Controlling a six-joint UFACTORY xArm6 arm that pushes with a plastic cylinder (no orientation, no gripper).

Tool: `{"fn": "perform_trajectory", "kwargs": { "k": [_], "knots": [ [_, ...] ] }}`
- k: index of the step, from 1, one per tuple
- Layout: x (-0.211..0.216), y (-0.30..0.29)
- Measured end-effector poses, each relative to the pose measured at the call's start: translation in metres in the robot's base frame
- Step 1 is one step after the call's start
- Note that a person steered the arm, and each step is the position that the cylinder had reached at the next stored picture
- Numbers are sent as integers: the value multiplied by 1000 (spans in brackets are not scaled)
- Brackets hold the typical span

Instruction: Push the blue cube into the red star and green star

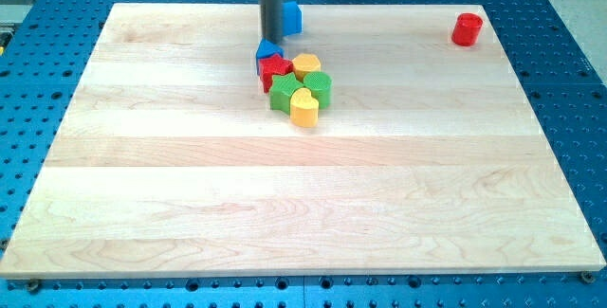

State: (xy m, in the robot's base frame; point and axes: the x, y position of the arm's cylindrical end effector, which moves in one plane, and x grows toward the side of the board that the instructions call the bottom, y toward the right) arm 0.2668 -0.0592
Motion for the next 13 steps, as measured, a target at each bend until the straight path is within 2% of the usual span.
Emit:
{"fn": "perform_trajectory", "kwargs": {
  "k": [1, 2, 3, 4, 6, 7, 8, 9, 11, 12, 13],
  "knots": [
    [-14, -38],
    [-60, -11],
    [-74, 42],
    [-74, 61],
    [-52, 61],
    [-10, 57],
    [15, 27],
    [23, -45],
    [-60, -49],
    [-24, -110],
    [81, -111]
  ]
}}
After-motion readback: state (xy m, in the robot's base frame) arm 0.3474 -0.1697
